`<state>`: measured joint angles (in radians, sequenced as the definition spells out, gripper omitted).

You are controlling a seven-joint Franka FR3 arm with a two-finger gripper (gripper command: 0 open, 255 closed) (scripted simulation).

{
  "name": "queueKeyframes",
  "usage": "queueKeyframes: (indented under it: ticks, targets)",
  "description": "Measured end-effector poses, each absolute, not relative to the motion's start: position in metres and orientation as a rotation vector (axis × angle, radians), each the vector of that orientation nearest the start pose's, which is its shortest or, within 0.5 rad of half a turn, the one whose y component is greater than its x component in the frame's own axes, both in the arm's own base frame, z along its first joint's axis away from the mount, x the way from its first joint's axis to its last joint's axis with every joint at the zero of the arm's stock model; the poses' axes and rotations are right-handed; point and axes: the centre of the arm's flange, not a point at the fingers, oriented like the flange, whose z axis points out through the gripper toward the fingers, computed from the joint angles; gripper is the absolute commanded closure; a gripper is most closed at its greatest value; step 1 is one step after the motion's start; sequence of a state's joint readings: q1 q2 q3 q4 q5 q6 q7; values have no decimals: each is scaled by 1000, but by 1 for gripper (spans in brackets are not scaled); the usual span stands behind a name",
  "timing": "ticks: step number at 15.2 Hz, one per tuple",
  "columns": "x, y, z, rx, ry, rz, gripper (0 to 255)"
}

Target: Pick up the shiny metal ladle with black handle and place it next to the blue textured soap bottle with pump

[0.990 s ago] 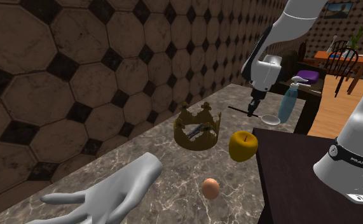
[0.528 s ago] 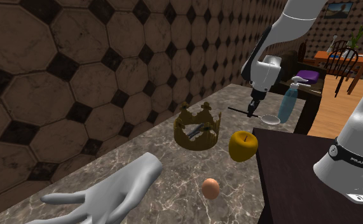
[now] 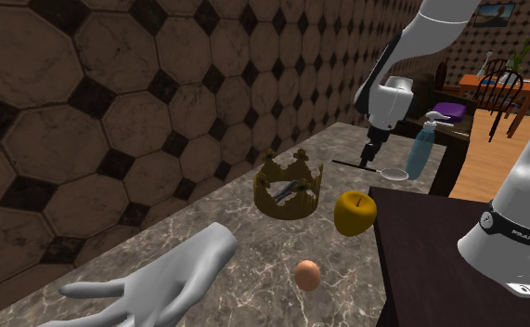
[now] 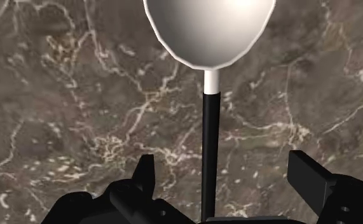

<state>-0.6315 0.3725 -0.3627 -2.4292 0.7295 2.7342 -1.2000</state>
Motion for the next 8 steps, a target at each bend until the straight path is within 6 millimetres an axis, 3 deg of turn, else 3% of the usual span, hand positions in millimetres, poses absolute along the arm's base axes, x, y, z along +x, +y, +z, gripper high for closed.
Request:
queueKeyframes:
  ticks: [2, 8]
  targets:
    - [225, -421, 186, -2991, 683, -201, 0]
    - [221, -420, 196, -2991, 681, -199, 0]
